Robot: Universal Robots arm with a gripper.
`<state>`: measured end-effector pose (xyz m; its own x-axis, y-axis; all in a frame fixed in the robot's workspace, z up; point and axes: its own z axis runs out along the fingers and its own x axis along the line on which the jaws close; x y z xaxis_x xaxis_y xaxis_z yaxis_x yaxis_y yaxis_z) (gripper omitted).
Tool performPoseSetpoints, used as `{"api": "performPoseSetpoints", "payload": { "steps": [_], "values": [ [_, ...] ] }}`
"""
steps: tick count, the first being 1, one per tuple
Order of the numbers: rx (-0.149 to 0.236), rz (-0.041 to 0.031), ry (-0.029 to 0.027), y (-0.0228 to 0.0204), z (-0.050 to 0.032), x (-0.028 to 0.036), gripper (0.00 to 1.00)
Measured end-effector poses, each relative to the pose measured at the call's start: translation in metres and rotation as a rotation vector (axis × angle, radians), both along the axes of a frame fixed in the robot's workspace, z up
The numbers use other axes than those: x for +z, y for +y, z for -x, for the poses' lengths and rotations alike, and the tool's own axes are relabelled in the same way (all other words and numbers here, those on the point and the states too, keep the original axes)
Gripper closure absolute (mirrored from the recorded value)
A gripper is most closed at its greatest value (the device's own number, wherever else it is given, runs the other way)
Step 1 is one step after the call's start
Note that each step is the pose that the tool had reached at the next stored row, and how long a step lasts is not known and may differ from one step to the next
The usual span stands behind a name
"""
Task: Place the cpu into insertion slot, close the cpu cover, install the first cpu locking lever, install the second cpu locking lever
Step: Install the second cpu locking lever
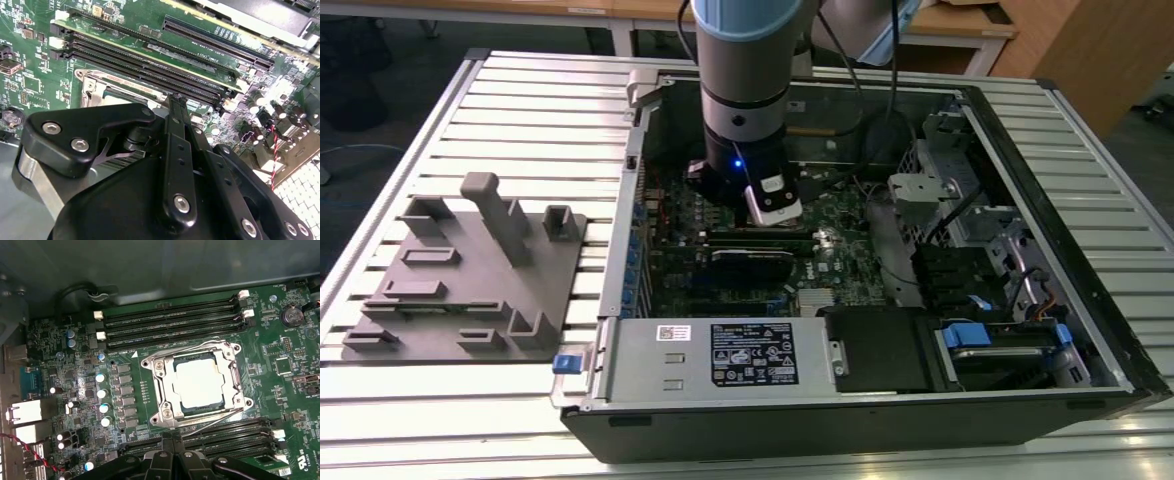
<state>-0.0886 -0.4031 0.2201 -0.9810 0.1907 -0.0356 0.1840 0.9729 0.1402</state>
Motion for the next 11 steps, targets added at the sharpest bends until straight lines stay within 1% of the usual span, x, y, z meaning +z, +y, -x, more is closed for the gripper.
{"api": "performPoseSetpoints", "payload": {
  "steps": [5, 9, 11],
  "values": [
    [0.0, -0.0001, 0.0, 0.0, 0.0001, -0.0003, 0.89],
    [0.0, -0.0002, -0.0001, 0.0, 0.0001, -0.0046, 0.89],
    [0.0, 0.0001, 0.0001, 0.0, 0.0001, -0.0049, 0.89]
  ]
}}
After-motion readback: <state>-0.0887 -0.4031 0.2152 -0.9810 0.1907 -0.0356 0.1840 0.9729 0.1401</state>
